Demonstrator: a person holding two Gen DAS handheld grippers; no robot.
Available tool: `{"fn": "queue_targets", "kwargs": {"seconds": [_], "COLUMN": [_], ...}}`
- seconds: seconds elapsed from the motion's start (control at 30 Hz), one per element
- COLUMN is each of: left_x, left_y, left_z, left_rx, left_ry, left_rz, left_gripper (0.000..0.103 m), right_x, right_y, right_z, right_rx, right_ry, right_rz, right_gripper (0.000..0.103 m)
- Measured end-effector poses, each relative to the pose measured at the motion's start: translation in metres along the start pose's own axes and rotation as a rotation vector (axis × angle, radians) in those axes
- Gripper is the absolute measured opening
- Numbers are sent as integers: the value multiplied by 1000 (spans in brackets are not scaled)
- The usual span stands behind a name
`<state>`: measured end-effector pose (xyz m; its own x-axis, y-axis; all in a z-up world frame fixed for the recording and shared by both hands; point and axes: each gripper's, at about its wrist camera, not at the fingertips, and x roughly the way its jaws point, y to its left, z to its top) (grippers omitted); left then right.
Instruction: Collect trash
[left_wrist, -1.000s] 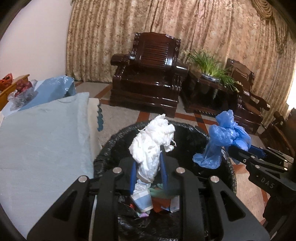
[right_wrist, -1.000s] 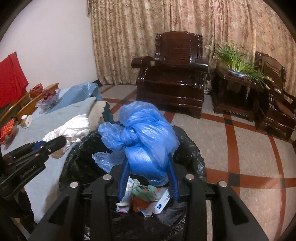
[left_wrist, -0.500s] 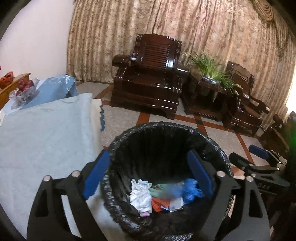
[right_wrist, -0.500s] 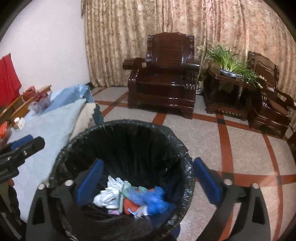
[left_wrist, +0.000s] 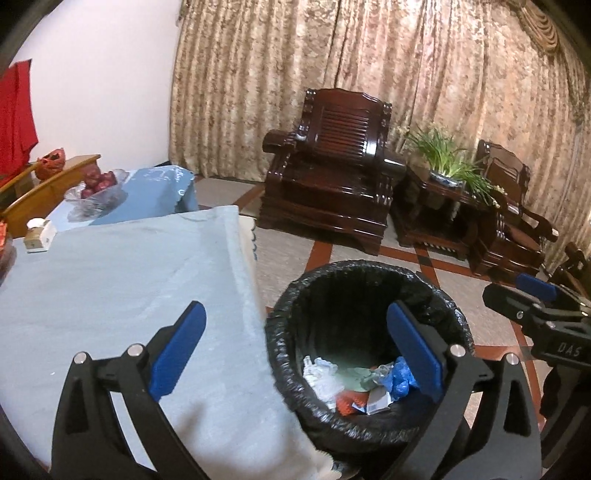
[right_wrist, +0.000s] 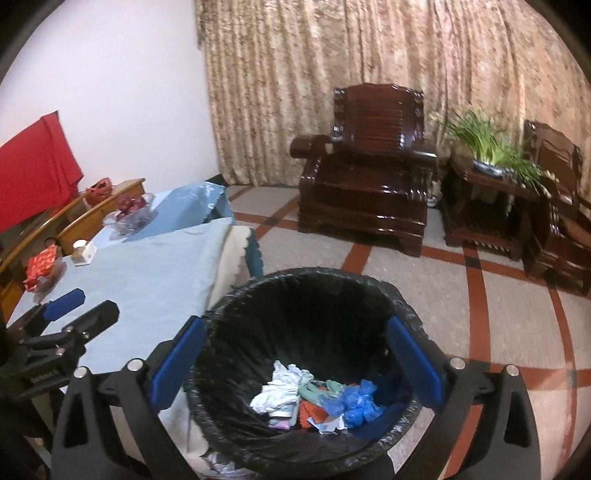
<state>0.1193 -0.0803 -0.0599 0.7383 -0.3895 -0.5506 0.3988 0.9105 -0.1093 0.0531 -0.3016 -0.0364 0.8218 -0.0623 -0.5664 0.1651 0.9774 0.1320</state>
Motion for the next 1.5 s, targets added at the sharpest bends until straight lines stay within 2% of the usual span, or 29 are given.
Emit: {"fn": "queue_targets", "kwargs": {"seconds": [0.3, 0.7, 1.17, 1.5], "left_x": [-45, -95, -120, -123], "left_y": [11, 15, 17, 18], "left_z": [-1, 4, 2, 1], "left_rx": [-10, 2, -36, -36], "left_ry": [-29, -82, -122, -129], "left_rz": [54, 139, 143, 148], "left_gripper": [96, 96, 96, 96], "right_x": [-30, -56, -66, -69], "right_y": [33, 57, 70, 72], "right_z": [3, 6, 4, 3], "right_rx": [-64, -102, -121, -124], "right_ry": [-16, -36, -52, -53], "right_rz": [45, 94, 114, 115], "right_gripper": [97, 97, 97, 97]}}
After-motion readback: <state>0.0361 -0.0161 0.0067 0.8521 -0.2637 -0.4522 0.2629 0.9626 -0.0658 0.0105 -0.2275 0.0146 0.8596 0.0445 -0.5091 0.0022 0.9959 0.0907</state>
